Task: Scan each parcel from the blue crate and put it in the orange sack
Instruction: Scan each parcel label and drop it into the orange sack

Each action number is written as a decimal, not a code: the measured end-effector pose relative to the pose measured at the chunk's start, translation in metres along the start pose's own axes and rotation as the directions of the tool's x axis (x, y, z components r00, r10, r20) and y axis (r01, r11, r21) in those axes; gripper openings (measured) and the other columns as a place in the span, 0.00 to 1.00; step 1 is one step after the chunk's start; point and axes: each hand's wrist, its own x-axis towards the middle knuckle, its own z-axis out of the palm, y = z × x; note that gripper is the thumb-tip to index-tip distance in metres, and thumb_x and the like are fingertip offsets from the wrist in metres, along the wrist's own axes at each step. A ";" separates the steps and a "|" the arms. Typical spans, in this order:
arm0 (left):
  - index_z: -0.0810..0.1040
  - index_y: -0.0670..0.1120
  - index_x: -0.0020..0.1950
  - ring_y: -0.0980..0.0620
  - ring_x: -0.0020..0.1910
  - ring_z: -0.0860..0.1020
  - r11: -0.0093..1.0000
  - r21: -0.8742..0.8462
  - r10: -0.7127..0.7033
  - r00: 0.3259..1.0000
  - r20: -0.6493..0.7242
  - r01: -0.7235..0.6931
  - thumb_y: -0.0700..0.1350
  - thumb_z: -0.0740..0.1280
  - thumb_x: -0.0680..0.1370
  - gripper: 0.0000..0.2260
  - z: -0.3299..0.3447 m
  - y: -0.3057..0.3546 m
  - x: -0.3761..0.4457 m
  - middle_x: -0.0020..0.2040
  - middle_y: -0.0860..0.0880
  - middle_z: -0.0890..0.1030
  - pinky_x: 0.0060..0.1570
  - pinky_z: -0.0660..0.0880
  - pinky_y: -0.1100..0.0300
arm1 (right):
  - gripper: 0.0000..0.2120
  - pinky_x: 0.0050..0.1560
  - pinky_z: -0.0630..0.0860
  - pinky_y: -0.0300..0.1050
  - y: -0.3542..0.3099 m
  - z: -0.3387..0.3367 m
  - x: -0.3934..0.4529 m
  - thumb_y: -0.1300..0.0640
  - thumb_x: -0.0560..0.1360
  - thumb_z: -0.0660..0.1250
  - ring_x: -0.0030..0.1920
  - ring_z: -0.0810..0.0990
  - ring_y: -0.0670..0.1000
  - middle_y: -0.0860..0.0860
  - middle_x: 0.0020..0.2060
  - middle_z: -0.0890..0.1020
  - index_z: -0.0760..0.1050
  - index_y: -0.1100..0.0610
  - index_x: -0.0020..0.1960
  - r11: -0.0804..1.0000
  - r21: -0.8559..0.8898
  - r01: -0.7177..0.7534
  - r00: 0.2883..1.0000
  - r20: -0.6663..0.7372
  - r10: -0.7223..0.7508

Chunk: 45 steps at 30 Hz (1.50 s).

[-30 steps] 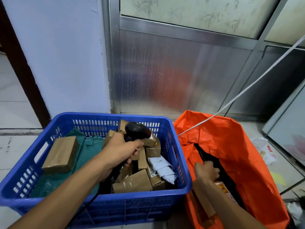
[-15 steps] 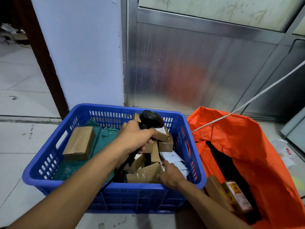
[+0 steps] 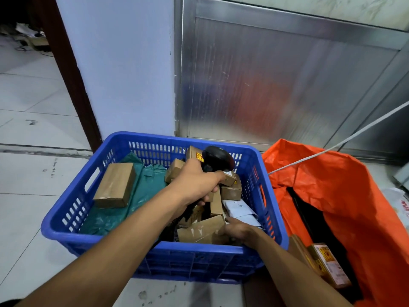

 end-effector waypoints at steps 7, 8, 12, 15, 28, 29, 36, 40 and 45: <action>0.80 0.37 0.51 0.53 0.22 0.70 1.000 0.006 -0.015 1.000 -0.017 0.015 0.43 0.69 0.78 0.09 0.001 -0.001 0.003 0.33 0.47 0.78 0.24 0.69 0.63 | 0.26 0.29 0.73 0.39 -0.002 0.000 -0.006 0.55 0.68 0.79 0.43 0.80 0.50 0.53 0.51 0.82 0.73 0.58 0.62 0.997 0.056 -0.049 0.999 -0.008 0.050; 0.80 0.37 0.51 0.54 0.22 0.70 1.000 0.006 -0.018 1.000 -0.017 0.018 0.43 0.69 0.78 0.10 0.002 -0.001 0.004 0.33 0.47 0.77 0.24 0.69 0.63 | 0.27 0.34 0.76 0.41 -0.003 0.001 -0.006 0.55 0.67 0.80 0.46 0.81 0.50 0.53 0.52 0.83 0.74 0.57 0.62 0.997 0.058 -0.048 0.999 -0.015 0.049; 0.80 0.35 0.54 0.53 0.21 0.69 1.000 0.003 -0.030 1.000 -0.006 0.030 0.43 0.69 0.78 0.12 0.004 -0.002 0.003 0.32 0.47 0.77 0.23 0.67 0.64 | 0.29 0.52 0.81 0.47 -0.005 0.011 -0.012 0.58 0.62 0.83 0.51 0.82 0.53 0.54 0.51 0.84 0.75 0.57 0.58 0.993 0.115 -0.018 0.998 -0.051 0.024; 0.78 0.35 0.56 0.54 0.21 0.68 0.999 -0.008 -0.031 1.000 -0.001 0.031 0.43 0.68 0.78 0.13 0.005 -0.002 0.002 0.31 0.48 0.76 0.22 0.67 0.64 | 0.27 0.29 0.74 0.38 -0.005 0.013 -0.019 0.63 0.65 0.81 0.35 0.79 0.48 0.53 0.45 0.83 0.75 0.57 0.60 0.988 0.154 -0.008 0.999 -0.042 0.015; 0.78 0.37 0.58 0.53 0.23 0.69 1.000 -0.012 -0.023 1.000 -0.006 0.023 0.44 0.69 0.78 0.13 -0.003 -0.004 0.005 0.32 0.49 0.77 0.24 0.68 0.63 | 0.28 0.38 0.84 0.55 -0.008 -0.001 -0.030 0.81 0.70 0.62 0.53 0.79 0.64 0.60 0.55 0.77 0.72 0.53 0.59 0.935 0.353 0.039 0.999 -0.009 -0.038; 0.78 0.37 0.58 0.53 0.23 0.69 1.000 -0.009 -0.023 1.000 -0.008 0.023 0.44 0.69 0.78 0.13 -0.003 -0.004 0.005 0.32 0.49 0.77 0.24 0.68 0.63 | 0.25 0.41 0.84 0.57 -0.010 -0.002 -0.032 0.80 0.70 0.63 0.52 0.79 0.62 0.60 0.54 0.77 0.71 0.55 0.58 0.933 0.353 0.073 0.997 -0.023 -0.069; 0.79 0.36 0.56 0.53 0.22 0.69 1.000 0.010 -0.012 1.000 -0.018 0.012 0.44 0.69 0.78 0.12 -0.002 -0.003 0.001 0.32 0.49 0.77 0.25 0.68 0.63 | 0.30 0.33 0.78 0.37 -0.016 -0.010 -0.049 0.65 0.63 0.81 0.54 0.75 0.56 0.55 0.57 0.69 0.68 0.49 0.55 0.949 -0.109 0.296 0.934 -0.174 -0.312; 0.79 0.38 0.55 0.54 0.23 0.70 1.000 0.014 -0.001 1.000 -0.014 0.001 0.44 0.69 0.79 0.10 -0.005 -0.002 -0.003 0.31 0.49 0.78 0.25 0.70 0.62 | 0.30 0.35 0.70 0.34 -0.023 -0.025 -0.068 0.63 0.64 0.80 0.53 0.72 0.54 0.53 0.57 0.65 0.68 0.47 0.57 0.893 -0.323 0.315 0.896 -0.210 -0.392; 0.79 0.39 0.53 0.53 0.23 0.70 1.000 0.029 0.009 1.000 -0.012 -0.009 0.44 0.69 0.79 0.09 -0.005 -0.002 -0.009 0.31 0.49 0.78 0.26 0.70 0.61 | 0.29 0.42 0.73 0.37 -0.036 -0.043 -0.097 0.62 0.65 0.79 0.55 0.70 0.53 0.50 0.56 0.64 0.67 0.45 0.55 0.842 -0.406 0.357 0.854 -0.225 -0.470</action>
